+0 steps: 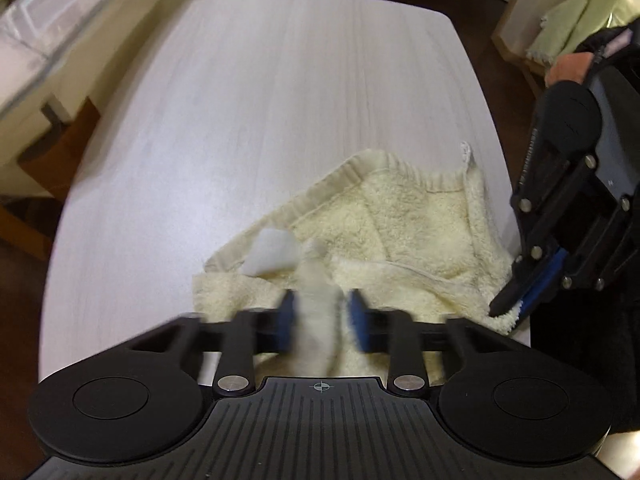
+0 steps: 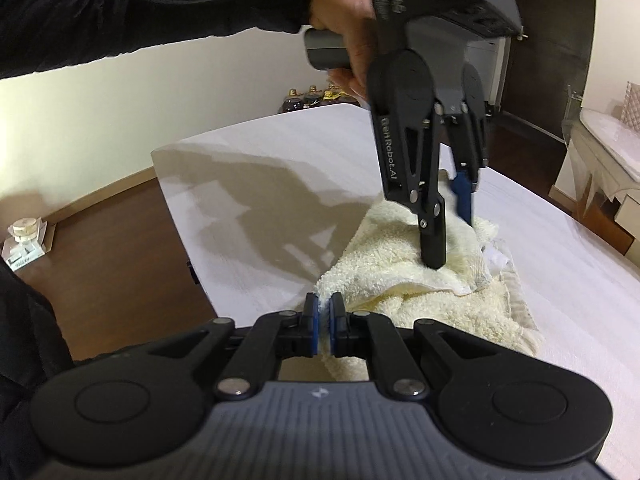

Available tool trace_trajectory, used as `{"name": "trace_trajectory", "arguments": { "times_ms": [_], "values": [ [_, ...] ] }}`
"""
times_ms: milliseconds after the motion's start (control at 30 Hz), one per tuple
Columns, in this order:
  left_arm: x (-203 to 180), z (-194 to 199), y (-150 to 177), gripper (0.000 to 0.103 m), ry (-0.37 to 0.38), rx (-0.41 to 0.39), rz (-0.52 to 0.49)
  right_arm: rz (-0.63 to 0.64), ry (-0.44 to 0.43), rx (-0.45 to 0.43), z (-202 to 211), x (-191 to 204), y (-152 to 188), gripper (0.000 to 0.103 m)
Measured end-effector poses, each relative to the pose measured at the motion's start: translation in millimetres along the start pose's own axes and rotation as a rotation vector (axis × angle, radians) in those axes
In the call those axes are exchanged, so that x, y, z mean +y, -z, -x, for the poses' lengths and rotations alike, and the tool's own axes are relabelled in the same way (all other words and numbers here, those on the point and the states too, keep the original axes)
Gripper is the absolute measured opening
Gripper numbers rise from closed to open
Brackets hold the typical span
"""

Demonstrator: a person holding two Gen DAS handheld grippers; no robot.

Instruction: Fold towel

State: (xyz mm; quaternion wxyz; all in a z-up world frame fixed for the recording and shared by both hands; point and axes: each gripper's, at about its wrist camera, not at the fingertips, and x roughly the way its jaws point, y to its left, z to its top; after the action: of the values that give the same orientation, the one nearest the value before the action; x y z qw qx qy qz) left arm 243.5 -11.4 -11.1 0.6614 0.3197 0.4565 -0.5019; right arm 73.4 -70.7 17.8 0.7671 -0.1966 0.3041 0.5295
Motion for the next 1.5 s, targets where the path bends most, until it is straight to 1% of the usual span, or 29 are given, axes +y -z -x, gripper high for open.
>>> {"name": "trace_trajectory", "arguments": {
  "times_ms": [100,200,267,300,367,467,567,600,633,667,700,800,833,933,1033,1133,1167,1200,1267,1300,1333,1400,1433,1500],
  "values": [
    [-11,16,8,0.013,-0.021,-0.060,0.000,-0.024,-0.010,-0.012,-1,-7,0,0.007],
    [-27,29,19,0.011,-0.050,-0.110,0.005,-0.059,-0.024,-0.033,7,-9,1,0.007],
    [-35,41,28,0.011,-0.059,-0.148,0.020,-0.091,-0.040,-0.053,13,-12,2,0.011],
    [-41,49,36,0.011,-0.063,-0.177,0.032,-0.107,-0.048,-0.063,16,-14,3,0.016],
    [-49,60,52,0.011,-0.073,-0.220,0.057,-0.135,-0.063,-0.079,21,-18,3,0.017],
    [-61,68,71,0.011,-0.096,-0.254,0.097,-0.168,-0.091,-0.098,21,-20,2,0.021],
    [-75,71,95,0.011,-0.112,-0.262,0.149,-0.214,-0.115,-0.139,29,-32,-1,0.024],
    [-79,70,102,0.011,-0.118,-0.257,0.160,-0.224,-0.115,-0.150,30,-35,-2,0.029],
    [-82,70,110,0.011,-0.125,-0.254,0.176,-0.233,-0.096,-0.163,33,-39,-3,0.040],
    [-85,71,117,0.011,-0.129,-0.252,0.195,-0.242,-0.073,-0.177,37,-42,-5,0.046],
    [-87,70,126,0.011,-0.140,-0.248,0.213,-0.245,-0.043,-0.182,40,-48,-6,0.049],
    [-90,68,150,0.011,-0.174,-0.238,0.271,-0.239,0.011,-0.167,35,-58,-7,0.049],
    [-91,69,156,0.011,-0.178,-0.237,0.286,-0.233,0.038,-0.147,31,-62,-8,0.049],
    [-99,71,171,0.011,-0.173,-0.228,0.311,-0.243,0.071,-0.108,19,-69,-8,0.049],
    [-112,72,177,0.012,-0.142,-0.222,0.318,-0.266,0.083,-0.085,9,-77,-9,0.049],
    [-117,80,180,0.017,-0.139,-0.237,0.321,-0.266,0.110,-0.086,6,-87,-14,0.049],
    [-116,86,182,0.020,-0.146,-0.259,0.337,-0.254,0.125,-0.083,3,-90,-17,0.049],
    [-112,95,183,0.027,-0.161,-0.289,0.358,-0.242,0.136,-0.080,-1,-91,-17,0.049],
    [-103,109,183,0.033,-0.197,-0.343,0.388,-0.195,0.170,-0.064,-13,-96,-25,0.049],
    [-98,115,181,0.039,-0.215,-0.364,0.399,-0.179,0.178,-0.054,-18,-96,-27,0.049],
    [-92,118,178,0.043,-0.234,-0.378,0.406,-0.165,0.184,-0.044,-22,-96,-28,0.049],
    [-74,117,166,0.044,-0.283,-0.374,0.418,-0.140,0.193,-0.026,-30,-95,-29,0.049],
    [-67,114,160,0.047,-0.287,-0.370,0.416,-0.122,0.188,-0.017,-35,-96,-31,0.049],
    [-51,102,145,0.048,-0.288,-0.343,0.396,-0.089,0.175,0.002,-44,-96,-34,0.049]
  ]
}}
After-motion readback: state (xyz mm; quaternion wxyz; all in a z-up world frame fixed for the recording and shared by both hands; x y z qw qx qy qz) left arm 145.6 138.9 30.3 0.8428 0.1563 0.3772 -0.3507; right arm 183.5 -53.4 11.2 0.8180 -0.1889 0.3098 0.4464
